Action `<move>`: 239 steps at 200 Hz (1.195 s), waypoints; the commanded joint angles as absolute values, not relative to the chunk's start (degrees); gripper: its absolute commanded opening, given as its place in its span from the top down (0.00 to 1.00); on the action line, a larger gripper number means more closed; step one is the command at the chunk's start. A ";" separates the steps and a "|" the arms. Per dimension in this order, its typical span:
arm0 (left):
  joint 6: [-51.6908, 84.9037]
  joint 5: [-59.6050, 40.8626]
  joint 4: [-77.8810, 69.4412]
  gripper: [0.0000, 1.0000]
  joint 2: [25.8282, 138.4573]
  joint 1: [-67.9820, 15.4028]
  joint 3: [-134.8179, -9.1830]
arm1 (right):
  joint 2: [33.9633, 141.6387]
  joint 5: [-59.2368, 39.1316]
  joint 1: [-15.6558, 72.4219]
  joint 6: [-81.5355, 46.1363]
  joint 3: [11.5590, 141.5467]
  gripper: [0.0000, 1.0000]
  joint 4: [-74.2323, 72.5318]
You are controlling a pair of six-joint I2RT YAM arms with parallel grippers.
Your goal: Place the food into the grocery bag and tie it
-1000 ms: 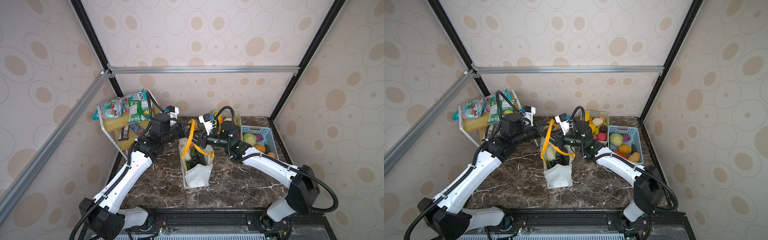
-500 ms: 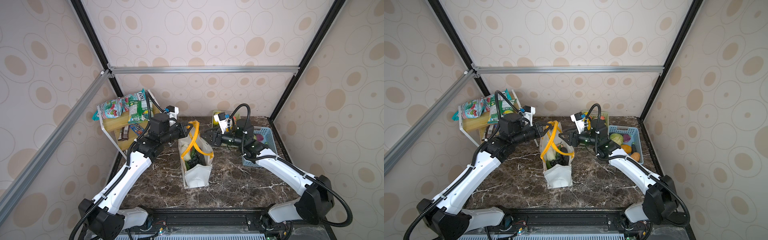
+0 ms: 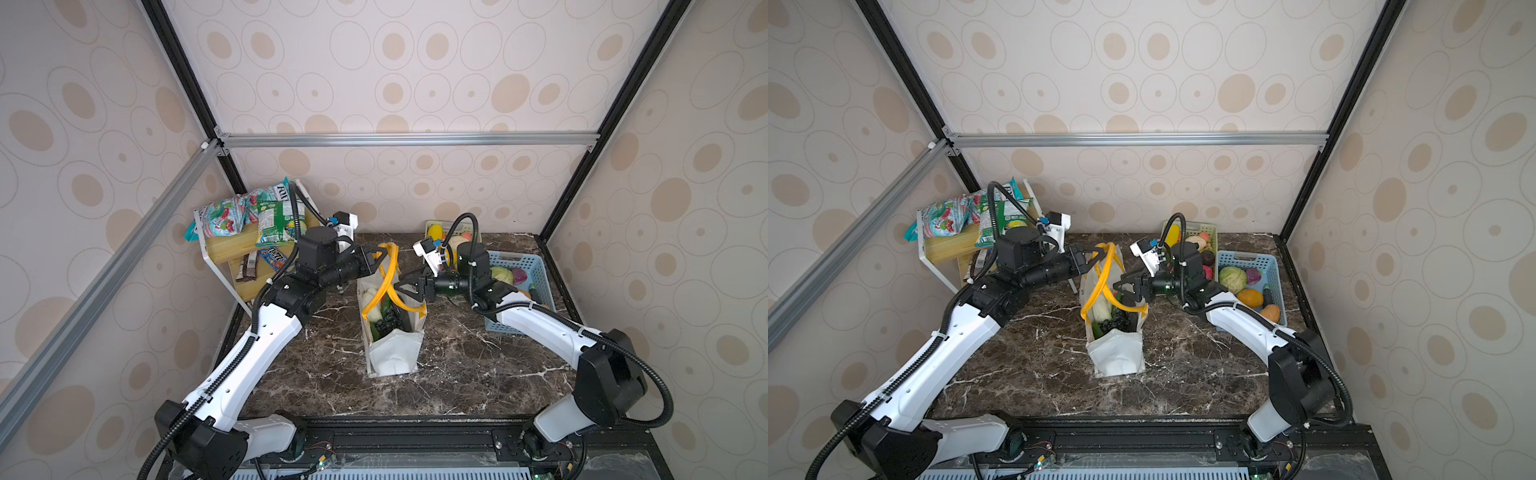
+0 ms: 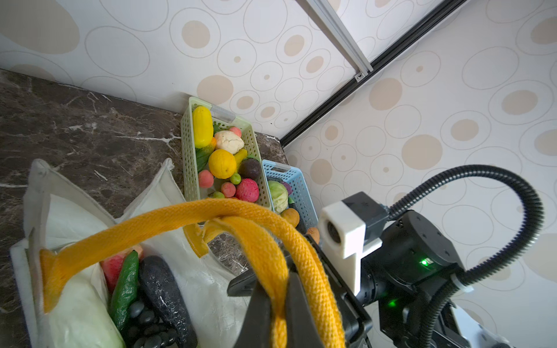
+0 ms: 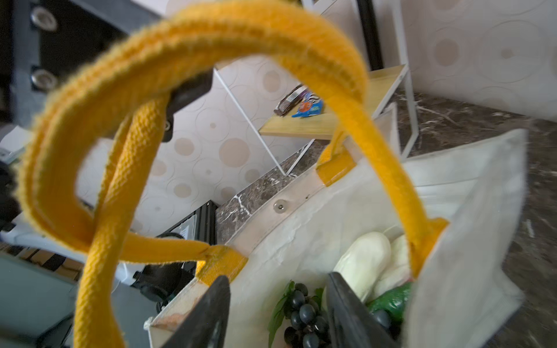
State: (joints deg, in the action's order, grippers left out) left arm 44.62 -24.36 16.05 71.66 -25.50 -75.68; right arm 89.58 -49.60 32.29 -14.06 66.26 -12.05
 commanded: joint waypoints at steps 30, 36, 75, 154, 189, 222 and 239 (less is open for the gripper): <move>46.82 -29.38 11.16 1.00 71.68 -25.46 -79.62 | 94.41 -65.49 34.69 -9.88 70.67 0.35 -21.32; 47.00 -29.66 10.66 1.00 72.00 -25.54 -79.56 | 94.56 -65.89 34.71 -10.14 70.45 0.34 -22.60; 47.13 -29.50 8.76 1.00 74.59 -26.15 -80.24 | 94.04 -66.97 36.25 -13.03 68.47 0.28 -31.12; 46.98 -27.40 9.50 1.00 75.90 -26.35 -80.86 | 93.60 -62.93 39.79 -13.14 65.83 0.18 -36.98; 47.28 -27.28 10.66 1.00 76.21 -26.42 -81.38 | 93.85 -52.26 42.13 -13.98 64.85 0.18 -40.60; 47.71 -24.74 11.47 1.00 75.24 -26.40 -80.69 | 96.28 -42.48 44.48 -18.09 63.88 0.20 -50.08; 47.89 -24.50 11.60 1.00 74.90 -26.38 -80.35 | 97.33 -35.85 45.14 -19.49 63.68 0.23 -52.25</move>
